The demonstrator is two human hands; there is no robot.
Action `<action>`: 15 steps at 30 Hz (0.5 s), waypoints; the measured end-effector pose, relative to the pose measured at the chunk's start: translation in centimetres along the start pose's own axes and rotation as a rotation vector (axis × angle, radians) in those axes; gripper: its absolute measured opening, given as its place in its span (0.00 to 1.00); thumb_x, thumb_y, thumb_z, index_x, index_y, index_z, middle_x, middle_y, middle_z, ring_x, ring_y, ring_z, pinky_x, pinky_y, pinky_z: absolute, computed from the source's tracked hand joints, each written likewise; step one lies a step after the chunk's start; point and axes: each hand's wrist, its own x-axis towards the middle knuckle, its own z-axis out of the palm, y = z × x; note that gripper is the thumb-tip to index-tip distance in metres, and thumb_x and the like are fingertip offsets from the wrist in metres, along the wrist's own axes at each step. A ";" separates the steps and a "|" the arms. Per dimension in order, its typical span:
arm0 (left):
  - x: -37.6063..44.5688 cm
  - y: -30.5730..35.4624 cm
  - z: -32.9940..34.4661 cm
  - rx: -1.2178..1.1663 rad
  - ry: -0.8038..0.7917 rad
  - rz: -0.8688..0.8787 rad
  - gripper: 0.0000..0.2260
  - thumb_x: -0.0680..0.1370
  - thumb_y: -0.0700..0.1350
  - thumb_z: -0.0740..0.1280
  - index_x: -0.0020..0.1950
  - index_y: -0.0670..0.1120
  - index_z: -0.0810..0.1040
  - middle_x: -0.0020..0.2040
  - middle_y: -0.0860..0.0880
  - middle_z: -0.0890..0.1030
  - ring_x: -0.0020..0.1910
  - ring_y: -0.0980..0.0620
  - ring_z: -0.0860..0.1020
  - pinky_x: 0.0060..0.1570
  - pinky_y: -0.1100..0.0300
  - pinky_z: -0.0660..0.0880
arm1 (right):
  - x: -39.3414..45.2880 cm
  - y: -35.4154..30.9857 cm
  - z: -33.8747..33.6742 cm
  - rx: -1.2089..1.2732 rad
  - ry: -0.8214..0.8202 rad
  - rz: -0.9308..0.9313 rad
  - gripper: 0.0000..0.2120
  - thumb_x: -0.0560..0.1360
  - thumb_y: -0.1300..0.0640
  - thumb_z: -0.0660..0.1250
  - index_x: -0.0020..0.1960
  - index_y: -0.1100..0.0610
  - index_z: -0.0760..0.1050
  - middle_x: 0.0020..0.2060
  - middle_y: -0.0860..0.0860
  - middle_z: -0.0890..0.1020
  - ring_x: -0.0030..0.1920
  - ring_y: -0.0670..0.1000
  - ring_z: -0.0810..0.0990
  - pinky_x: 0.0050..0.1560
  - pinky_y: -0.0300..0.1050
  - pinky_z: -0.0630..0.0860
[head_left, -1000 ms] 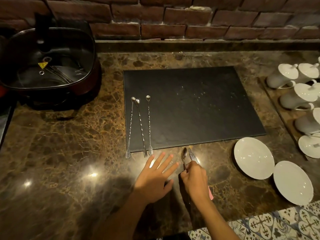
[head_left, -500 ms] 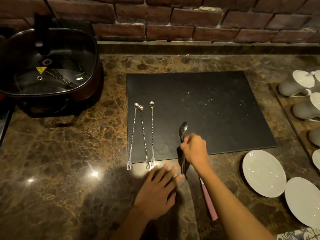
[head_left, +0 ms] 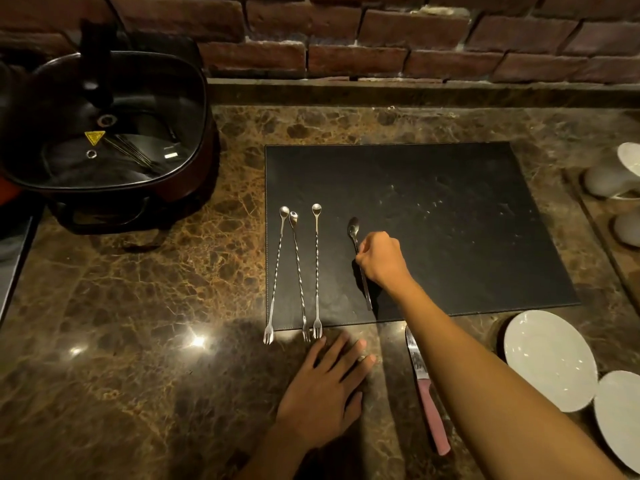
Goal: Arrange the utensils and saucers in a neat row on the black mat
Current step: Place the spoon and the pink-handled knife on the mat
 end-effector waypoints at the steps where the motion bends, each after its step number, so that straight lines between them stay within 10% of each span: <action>1: 0.0 0.0 0.0 0.003 0.004 -0.003 0.26 0.81 0.58 0.60 0.79 0.56 0.68 0.80 0.51 0.70 0.81 0.45 0.65 0.77 0.42 0.56 | 0.0 0.2 -0.2 -0.018 0.003 -0.025 0.05 0.72 0.62 0.65 0.39 0.54 0.75 0.49 0.61 0.80 0.47 0.64 0.80 0.46 0.48 0.76; 8: -0.1 0.1 0.1 -0.008 -0.002 -0.001 0.26 0.81 0.58 0.61 0.79 0.55 0.69 0.81 0.51 0.69 0.82 0.45 0.63 0.77 0.41 0.56 | -0.1 1.7 -0.8 -0.156 0.004 -0.209 0.04 0.75 0.62 0.64 0.46 0.60 0.77 0.44 0.61 0.81 0.46 0.65 0.80 0.47 0.58 0.80; 15: 0.0 0.1 0.6 -0.015 0.037 0.007 0.27 0.81 0.58 0.61 0.79 0.55 0.68 0.81 0.51 0.67 0.82 0.45 0.63 0.79 0.42 0.55 | -3.2 3.6 -1.5 0.048 0.129 -0.124 0.06 0.77 0.63 0.64 0.45 0.59 0.80 0.40 0.54 0.82 0.44 0.56 0.81 0.44 0.45 0.74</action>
